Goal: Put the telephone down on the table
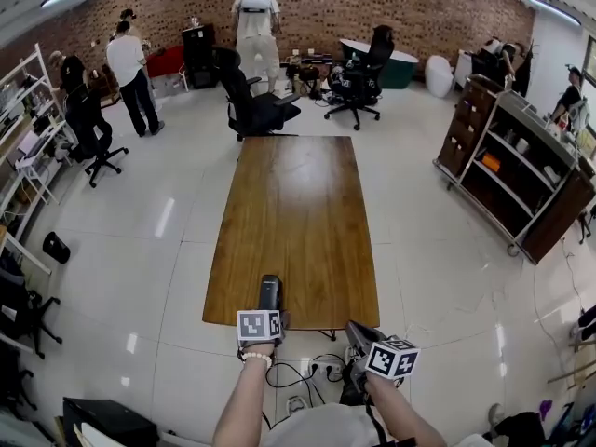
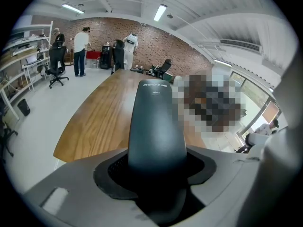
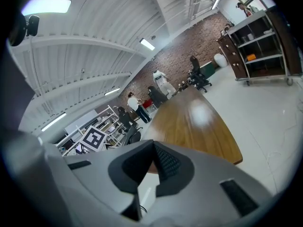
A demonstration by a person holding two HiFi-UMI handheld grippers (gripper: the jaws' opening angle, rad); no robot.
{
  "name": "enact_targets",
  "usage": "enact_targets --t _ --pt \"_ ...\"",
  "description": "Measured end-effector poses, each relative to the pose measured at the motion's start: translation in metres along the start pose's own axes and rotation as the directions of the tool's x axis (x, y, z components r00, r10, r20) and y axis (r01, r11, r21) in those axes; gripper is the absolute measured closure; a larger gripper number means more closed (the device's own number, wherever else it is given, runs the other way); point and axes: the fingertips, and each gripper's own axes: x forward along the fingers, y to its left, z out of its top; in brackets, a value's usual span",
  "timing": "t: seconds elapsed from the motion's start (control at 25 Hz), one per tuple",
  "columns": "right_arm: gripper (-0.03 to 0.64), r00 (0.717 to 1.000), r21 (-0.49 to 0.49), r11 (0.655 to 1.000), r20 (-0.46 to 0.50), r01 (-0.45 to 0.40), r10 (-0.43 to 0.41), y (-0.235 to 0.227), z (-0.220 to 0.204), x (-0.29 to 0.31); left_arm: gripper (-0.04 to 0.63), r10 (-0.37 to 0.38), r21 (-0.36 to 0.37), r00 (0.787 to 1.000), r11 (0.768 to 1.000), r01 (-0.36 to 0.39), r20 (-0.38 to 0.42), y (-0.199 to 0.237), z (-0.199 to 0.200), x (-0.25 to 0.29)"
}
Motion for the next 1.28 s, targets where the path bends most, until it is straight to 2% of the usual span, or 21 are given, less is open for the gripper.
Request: enact_targets --t 0.4,0.68,1.08,1.28 --pt "0.614 0.995 -0.007 0.996 -0.049 -0.09 0.089 -0.033 0.064 0.045 0.321 0.065 -0.043 0.997 0.997 -0.066 -0.037 0.004 0.055 0.055" --pt "0.614 0.994 0.024 0.996 -0.062 -0.089 0.09 -0.073 0.093 0.051 0.321 0.108 -0.042 0.99 0.993 -0.112 -0.086 0.01 0.08 0.095" --pt "0.614 0.991 0.057 0.997 -0.119 -0.06 0.067 -0.114 0.102 0.064 0.321 0.192 -0.031 0.963 0.979 -0.201 -0.188 0.036 0.081 0.141" --pt "0.614 0.99 0.075 0.996 -0.134 -0.042 0.051 -0.131 0.104 0.069 0.321 0.203 -0.017 0.947 0.977 -0.214 -0.249 0.045 0.074 0.159"
